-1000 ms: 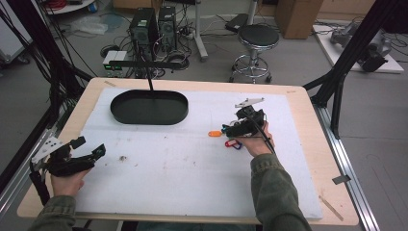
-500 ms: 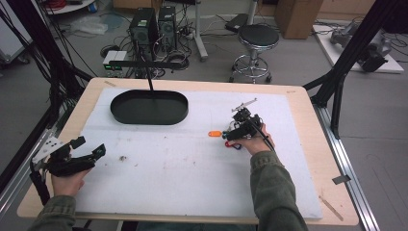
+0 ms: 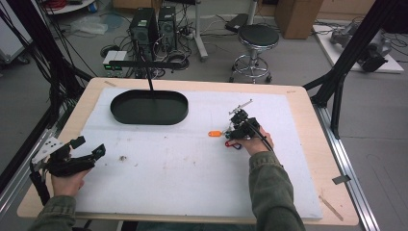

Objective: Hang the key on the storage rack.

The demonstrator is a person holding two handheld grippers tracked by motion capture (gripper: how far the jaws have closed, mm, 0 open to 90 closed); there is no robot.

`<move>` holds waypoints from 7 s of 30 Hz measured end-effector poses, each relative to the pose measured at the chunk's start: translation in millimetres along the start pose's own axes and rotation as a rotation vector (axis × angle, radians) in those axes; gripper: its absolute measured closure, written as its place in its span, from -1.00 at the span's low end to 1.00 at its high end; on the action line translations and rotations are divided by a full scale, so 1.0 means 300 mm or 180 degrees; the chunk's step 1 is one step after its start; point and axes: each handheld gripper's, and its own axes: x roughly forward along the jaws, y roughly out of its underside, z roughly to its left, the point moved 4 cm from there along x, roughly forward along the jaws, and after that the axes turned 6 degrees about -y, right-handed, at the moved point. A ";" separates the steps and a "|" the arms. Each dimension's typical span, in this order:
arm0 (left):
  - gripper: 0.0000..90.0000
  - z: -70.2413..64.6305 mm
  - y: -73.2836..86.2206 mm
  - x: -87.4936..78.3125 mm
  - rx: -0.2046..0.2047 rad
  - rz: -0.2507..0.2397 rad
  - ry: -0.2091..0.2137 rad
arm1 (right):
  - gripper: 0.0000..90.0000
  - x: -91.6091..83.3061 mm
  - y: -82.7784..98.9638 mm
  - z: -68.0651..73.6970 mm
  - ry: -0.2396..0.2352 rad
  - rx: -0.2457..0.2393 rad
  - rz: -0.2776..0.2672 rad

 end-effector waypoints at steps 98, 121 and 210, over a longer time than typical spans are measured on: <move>-0.88 0.006 0.004 0.010 -0.0015 -0.0005 -0.0001 | 0.94 -0.362 -0.472 0.204 -0.0773 -0.0429 -0.1168; -0.88 0.016 0.006 0.012 -0.0076 -0.0015 -0.0008 | 0.93 -0.292 -0.615 0.210 -0.1016 -0.0472 -0.1285; -0.88 0.021 0.010 0.020 -0.0049 0.0052 -0.0028 | -0.97 -0.102 -0.727 0.119 -0.0500 -0.0051 -0.0906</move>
